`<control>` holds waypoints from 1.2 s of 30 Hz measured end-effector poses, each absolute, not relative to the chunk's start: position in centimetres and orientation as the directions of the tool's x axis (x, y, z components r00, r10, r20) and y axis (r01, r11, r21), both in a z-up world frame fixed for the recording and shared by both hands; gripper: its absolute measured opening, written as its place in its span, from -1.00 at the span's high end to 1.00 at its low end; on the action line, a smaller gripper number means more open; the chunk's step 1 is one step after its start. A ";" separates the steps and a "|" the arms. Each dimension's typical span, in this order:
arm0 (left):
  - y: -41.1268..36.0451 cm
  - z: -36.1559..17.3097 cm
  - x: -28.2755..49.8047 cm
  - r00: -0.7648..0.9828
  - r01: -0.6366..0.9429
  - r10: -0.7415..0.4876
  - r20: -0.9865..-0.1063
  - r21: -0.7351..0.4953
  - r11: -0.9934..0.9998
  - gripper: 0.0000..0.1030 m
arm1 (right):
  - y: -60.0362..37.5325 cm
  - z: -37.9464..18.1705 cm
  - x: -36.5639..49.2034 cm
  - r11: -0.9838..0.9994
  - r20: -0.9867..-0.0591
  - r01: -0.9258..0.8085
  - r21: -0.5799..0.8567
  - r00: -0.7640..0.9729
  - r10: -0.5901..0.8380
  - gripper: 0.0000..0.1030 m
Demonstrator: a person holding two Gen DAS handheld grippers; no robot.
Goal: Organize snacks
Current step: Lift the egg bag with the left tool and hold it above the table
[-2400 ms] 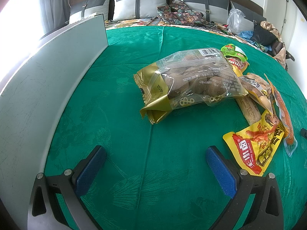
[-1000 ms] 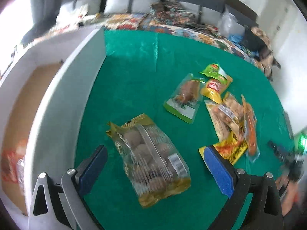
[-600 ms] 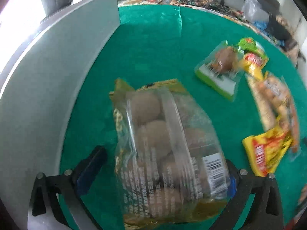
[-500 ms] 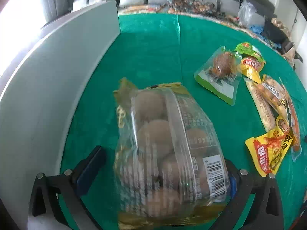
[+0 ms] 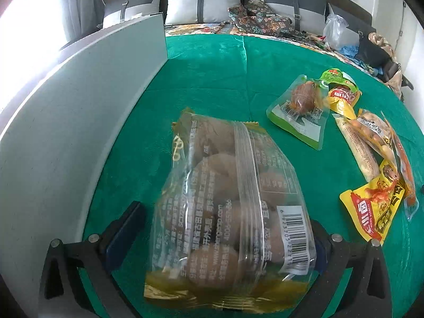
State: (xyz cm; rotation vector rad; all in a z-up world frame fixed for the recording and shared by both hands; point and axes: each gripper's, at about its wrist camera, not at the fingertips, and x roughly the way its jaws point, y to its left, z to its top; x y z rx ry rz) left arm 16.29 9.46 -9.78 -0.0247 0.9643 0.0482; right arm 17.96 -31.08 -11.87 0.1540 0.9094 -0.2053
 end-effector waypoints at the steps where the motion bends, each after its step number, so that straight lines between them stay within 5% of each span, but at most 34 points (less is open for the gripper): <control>1: 9.4 -9.8 16.4 0.569 -0.052 0.030 -0.822 0.000 0.999 -1.00 | -31.1 -11.9 18.0 0.969 -0.795 0.241 0.045 0.597 -0.111 -0.79; 36: 9.5 -10.1 16.6 0.569 -0.052 0.029 -0.822 -0.001 0.999 -1.00 | -31.1 -11.9 18.0 0.970 -0.795 0.241 0.044 0.597 -0.112 -0.79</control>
